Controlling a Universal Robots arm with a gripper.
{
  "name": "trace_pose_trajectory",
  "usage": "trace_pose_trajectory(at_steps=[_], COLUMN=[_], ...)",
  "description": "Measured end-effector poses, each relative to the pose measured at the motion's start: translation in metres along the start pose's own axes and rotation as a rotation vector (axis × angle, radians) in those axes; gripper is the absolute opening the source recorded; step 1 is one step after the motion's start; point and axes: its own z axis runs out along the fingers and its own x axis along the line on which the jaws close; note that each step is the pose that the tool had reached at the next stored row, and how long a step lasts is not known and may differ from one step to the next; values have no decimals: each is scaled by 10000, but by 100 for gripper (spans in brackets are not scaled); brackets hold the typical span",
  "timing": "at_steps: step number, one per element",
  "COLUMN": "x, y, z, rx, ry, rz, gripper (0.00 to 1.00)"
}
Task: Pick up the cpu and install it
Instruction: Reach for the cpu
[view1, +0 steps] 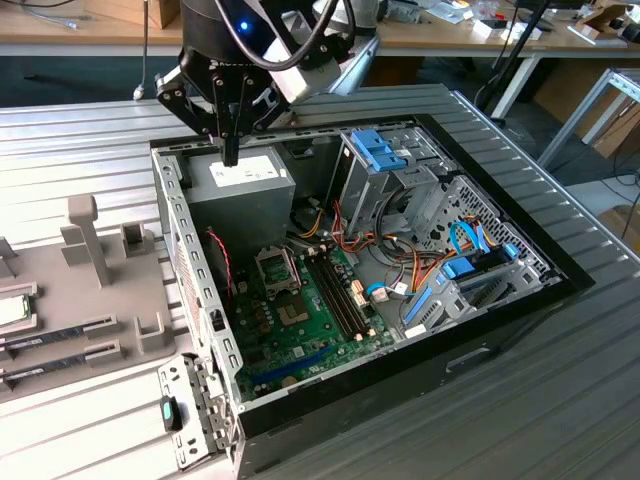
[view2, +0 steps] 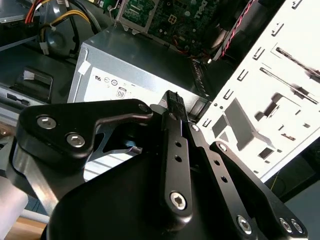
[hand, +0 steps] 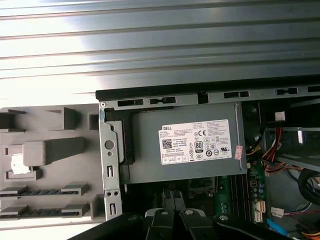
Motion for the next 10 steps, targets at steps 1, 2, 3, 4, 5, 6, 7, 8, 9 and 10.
trace_pose_trajectory(at_steps=[1,2,3,4,5,6,7,8,9,10], x=[6,13,26,33,41,48,61,68,75,87], y=[0,-1,-2,-3,-3,-4,-5,-5,-6,-7], z=[0,-1,-1,-1,-1,-2,-2,-2,-2,-3], rx=[0,1,1,1,1,0,0,1,0,1], ry=[0,1,1,1,1,0,1,1,0,0], rz=[0,-1,-1,-1,-1,-1,0,0,-1,-1], gripper=[11,11,11,11,11,11,11,11,11,11])
